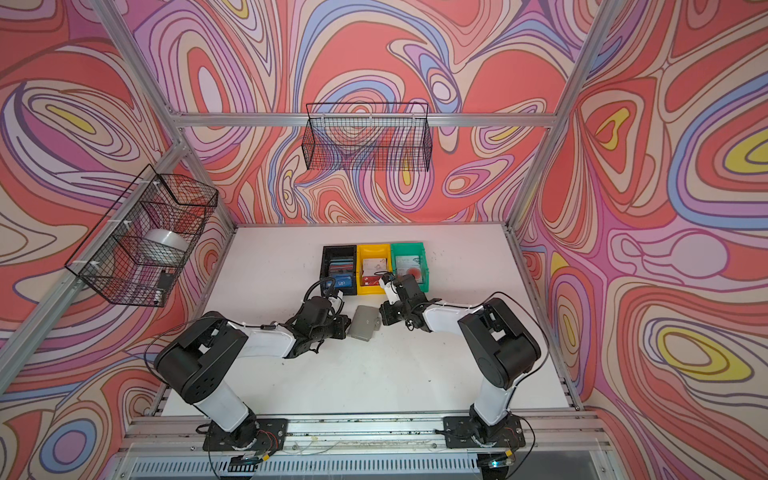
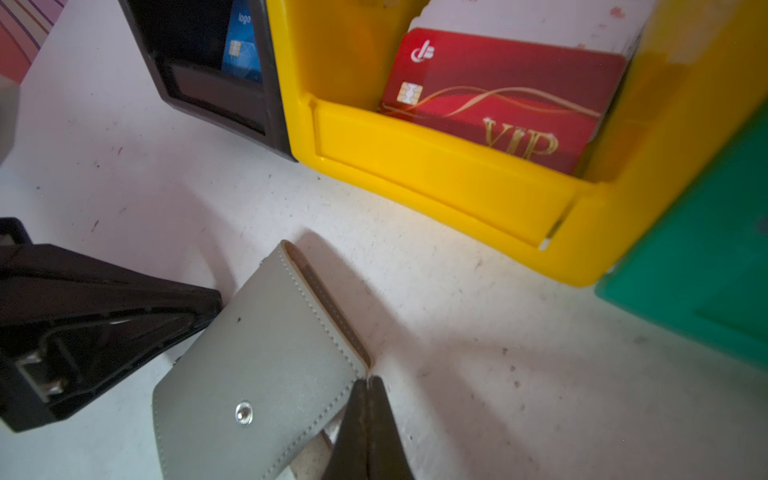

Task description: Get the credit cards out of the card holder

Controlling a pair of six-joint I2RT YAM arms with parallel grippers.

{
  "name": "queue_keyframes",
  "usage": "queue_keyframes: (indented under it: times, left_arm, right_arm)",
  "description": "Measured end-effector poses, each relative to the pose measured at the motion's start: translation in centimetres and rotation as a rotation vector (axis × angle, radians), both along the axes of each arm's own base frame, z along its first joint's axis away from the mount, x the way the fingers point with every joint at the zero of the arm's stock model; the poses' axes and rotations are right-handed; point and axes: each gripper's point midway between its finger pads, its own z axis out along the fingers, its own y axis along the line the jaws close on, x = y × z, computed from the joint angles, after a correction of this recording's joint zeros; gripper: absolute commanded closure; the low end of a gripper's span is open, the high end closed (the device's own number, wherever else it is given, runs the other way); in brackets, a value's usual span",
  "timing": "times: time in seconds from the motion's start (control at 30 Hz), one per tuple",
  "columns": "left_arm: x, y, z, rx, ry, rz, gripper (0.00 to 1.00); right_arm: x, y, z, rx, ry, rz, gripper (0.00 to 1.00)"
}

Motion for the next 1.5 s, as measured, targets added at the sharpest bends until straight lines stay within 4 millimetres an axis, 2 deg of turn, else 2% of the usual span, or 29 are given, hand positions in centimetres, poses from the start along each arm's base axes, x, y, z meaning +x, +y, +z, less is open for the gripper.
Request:
queue_keyframes:
  times: [0.1, 0.23, 0.6, 0.73, 0.9, 1.1, 1.33, 1.5]
  left_arm:
    - [0.0, 0.0, 0.0, 0.001, 0.000, 0.000, 1.00]
    - [0.0, 0.0, 0.0, 0.007, -0.001, -0.001, 1.00]
    - [0.0, 0.0, 0.0, 0.010, -0.001, -0.003, 1.00]
    - [0.0, 0.0, 0.0, 0.010, -0.001, -0.003, 1.00]
    - [0.0, 0.0, 0.0, 0.010, -0.001, -0.002, 1.00]
    - [0.0, 0.0, 0.0, 0.010, -0.001, -0.003, 1.00]
    - [0.1, 0.0, 0.0, 0.024, 0.014, -0.006, 1.00]
    - [-0.1, 0.1, 0.0, 0.042, 0.035, -0.008, 1.00]
  right_arm:
    - [0.1, 0.1, -0.5, 0.000, 0.007, -0.005, 1.00]
    - [-0.2, -0.2, -2.3, -0.023, 0.048, -0.008, 1.00]
    - [-0.4, 0.0, -2.2, -0.012, 0.054, -0.001, 1.00]
    - [-0.6, 0.5, -1.5, 0.019, 0.055, 0.024, 1.00]
    - [-0.5, 1.1, 0.7, 0.063, 0.016, 0.045, 1.00]
    - [-1.1, 1.9, 1.2, 0.093, 0.022, 0.086, 1.00]
    - [-1.2, 4.9, 2.9, 0.145, 0.013, 0.179, 1.00]
    - [-1.6, 7.2, 3.3, 0.172, 0.022, 0.242, 1.00]
